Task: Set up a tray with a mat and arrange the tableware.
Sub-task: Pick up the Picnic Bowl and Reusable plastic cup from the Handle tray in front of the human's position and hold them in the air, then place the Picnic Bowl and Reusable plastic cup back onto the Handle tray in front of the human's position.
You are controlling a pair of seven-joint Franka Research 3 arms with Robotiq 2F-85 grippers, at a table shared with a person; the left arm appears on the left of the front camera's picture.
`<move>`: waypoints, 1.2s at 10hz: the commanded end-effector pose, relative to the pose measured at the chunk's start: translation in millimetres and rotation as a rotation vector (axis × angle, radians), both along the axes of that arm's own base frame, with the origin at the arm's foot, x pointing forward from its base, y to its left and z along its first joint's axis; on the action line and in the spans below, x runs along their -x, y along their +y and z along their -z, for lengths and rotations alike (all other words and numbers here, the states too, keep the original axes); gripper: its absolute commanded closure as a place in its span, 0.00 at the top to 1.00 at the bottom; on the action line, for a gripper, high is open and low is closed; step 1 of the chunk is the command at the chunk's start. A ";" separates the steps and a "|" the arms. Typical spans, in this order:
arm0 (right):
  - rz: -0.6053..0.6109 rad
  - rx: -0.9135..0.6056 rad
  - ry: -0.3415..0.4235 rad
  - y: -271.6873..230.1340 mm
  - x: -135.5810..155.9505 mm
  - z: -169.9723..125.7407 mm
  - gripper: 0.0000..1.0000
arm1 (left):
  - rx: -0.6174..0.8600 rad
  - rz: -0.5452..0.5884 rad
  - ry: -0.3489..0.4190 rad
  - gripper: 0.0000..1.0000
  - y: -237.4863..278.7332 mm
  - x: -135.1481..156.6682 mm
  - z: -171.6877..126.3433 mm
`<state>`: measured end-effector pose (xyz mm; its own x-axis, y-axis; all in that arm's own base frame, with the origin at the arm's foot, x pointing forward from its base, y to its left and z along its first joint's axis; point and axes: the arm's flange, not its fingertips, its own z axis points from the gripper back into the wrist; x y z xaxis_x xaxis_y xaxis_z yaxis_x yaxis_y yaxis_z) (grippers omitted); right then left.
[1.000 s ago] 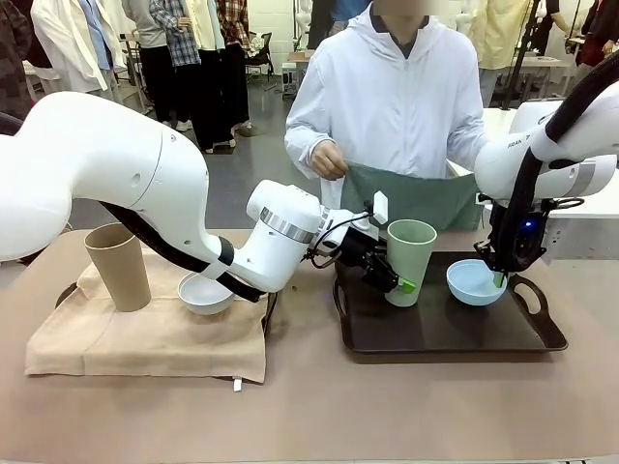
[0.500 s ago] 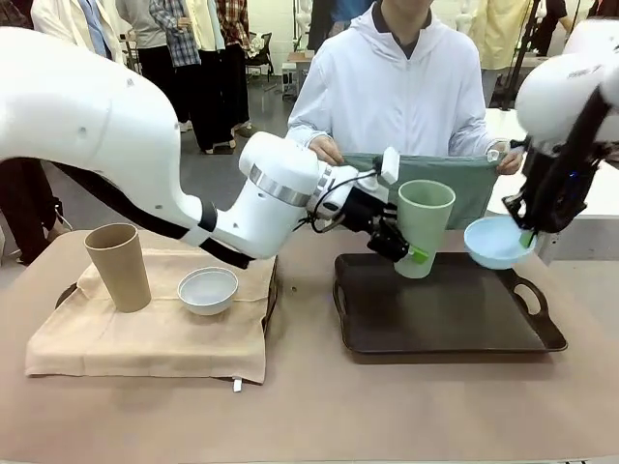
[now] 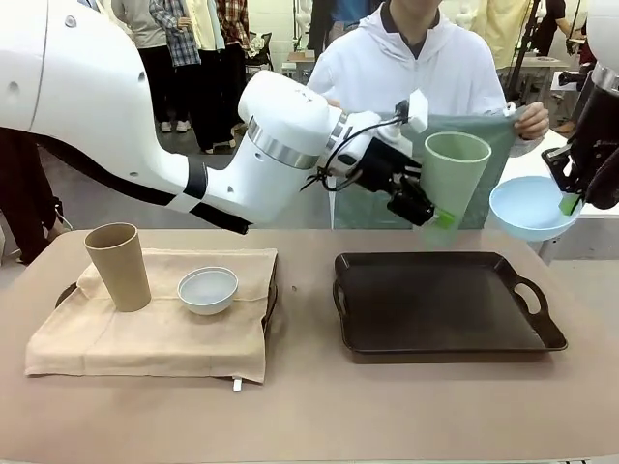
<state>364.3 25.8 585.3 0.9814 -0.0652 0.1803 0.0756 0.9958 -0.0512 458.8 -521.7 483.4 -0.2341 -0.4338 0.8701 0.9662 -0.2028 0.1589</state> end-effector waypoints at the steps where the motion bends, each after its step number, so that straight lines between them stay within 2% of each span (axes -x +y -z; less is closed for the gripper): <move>1: 0.023 0.008 0.002 1.7 -0.1 10.5 0.00 | -0.013 -0.046 -0.015 0.00 -17.6 0.5 -5.3; 2: 0.000 0.000 0.000 0.0 0.0 0.0 0.00 | 0.000 0.000 0.000 0.00 0.0 0.0 0.0; 12: 0.000 0.000 0.000 0.0 0.0 0.0 0.00 | 0.000 0.000 0.000 0.00 0.0 0.0 0.0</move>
